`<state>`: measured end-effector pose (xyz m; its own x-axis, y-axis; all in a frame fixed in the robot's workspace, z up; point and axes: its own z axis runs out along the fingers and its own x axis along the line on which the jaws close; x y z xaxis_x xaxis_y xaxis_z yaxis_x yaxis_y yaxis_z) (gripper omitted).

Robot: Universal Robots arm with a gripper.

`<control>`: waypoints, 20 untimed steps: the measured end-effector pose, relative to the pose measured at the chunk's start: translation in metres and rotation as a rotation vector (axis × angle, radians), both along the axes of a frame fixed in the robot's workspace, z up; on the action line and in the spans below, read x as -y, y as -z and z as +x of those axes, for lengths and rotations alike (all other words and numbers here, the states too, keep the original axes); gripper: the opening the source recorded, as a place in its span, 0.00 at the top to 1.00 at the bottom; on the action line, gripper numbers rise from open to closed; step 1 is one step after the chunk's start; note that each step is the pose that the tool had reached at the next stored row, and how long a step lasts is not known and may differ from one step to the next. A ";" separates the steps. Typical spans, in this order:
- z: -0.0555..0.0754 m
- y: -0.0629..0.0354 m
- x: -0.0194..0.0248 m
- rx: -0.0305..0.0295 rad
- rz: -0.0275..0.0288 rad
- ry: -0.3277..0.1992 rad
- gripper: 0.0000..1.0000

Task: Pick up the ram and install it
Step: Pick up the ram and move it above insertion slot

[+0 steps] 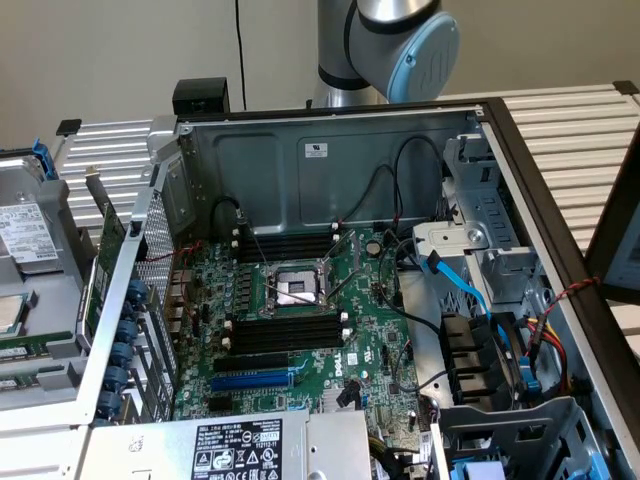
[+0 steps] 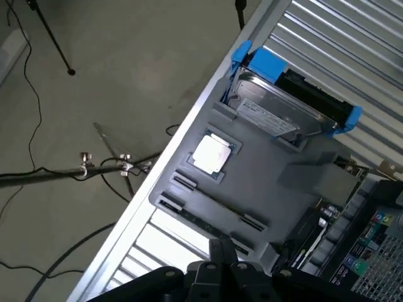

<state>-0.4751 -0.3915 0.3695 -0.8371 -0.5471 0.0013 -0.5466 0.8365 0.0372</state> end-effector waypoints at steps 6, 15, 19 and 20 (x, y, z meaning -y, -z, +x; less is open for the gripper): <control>-0.001 0.0003 0.0000 0.0000 0.0015 -0.110 0.89; -0.001 0.0006 0.0000 0.0031 0.0013 -0.274 0.89; -0.001 0.0006 0.0000 0.0073 0.0008 -0.347 0.89; -0.001 0.0006 0.0000 0.0077 0.0008 -0.365 0.89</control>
